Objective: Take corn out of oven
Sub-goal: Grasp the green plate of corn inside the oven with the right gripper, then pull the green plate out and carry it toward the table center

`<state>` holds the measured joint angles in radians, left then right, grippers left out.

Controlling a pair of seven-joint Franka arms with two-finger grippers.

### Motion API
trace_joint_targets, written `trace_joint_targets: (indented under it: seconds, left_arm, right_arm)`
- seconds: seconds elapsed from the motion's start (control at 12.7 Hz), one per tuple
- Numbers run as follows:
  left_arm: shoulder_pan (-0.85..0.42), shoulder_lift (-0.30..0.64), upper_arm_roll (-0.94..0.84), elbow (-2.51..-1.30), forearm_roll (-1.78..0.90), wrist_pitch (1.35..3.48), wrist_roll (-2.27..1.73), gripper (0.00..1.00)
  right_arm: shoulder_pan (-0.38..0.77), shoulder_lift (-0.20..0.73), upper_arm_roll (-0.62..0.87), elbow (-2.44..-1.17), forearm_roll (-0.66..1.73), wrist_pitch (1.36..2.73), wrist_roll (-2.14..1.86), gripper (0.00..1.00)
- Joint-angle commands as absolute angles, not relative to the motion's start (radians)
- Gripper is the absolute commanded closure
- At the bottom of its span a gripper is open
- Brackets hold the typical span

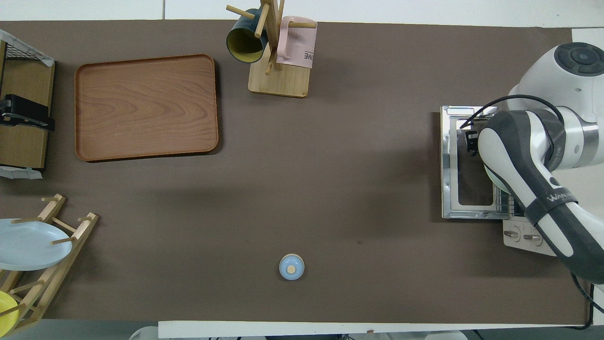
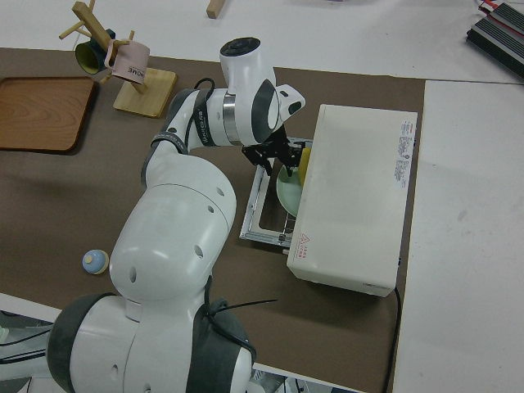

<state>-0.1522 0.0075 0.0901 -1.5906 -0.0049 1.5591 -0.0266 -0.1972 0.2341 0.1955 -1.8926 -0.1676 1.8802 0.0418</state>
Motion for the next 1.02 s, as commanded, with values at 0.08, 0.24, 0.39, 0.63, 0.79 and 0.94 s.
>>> trace_joint_targets:
  seconds: [0.08, 0.24, 0.39, 0.63, 0.79, 0.94]
  left_arm:
    - [-0.156, -0.011, 0.095, -1.603, 0.003, 1.557, -0.02, 0.0]
    - [-0.156, -0.011, 0.095, -1.603, 0.003, 1.557, -0.02, 0.0]
    - [-0.156, -0.011, 0.095, -1.603, 0.003, 1.557, -0.02, 0.0]
    - [-0.156, -0.011, 0.095, -1.603, 0.003, 1.557, -0.02, 0.0]
    - [-0.156, -0.011, 0.095, -1.603, 0.003, 1.557, -0.02, 0.0]
    - [-0.156, -0.011, 0.095, -1.603, 0.003, 1.557, -0.02, 0.0]
  right_arm:
    - [-0.229, 0.199, 0.204, -1.934, -0.158, 1.908, -0.066, 0.92]
    - [-0.197, 0.201, 0.206, -1.921, -0.19, 1.885, -0.089, 1.0]
    - [-0.094, 0.212, 0.206, -1.861, -0.244, 1.833, -0.034, 1.0]
    - [0.119, 0.291, 0.206, -1.659, -0.242, 1.691, 0.17, 1.0]
    - [0.269, 0.412, 0.206, -1.472, -0.23, 1.591, 0.382, 1.0]
    - [0.414, 0.529, 0.207, -1.312, -0.227, 1.554, 0.538, 1.0]
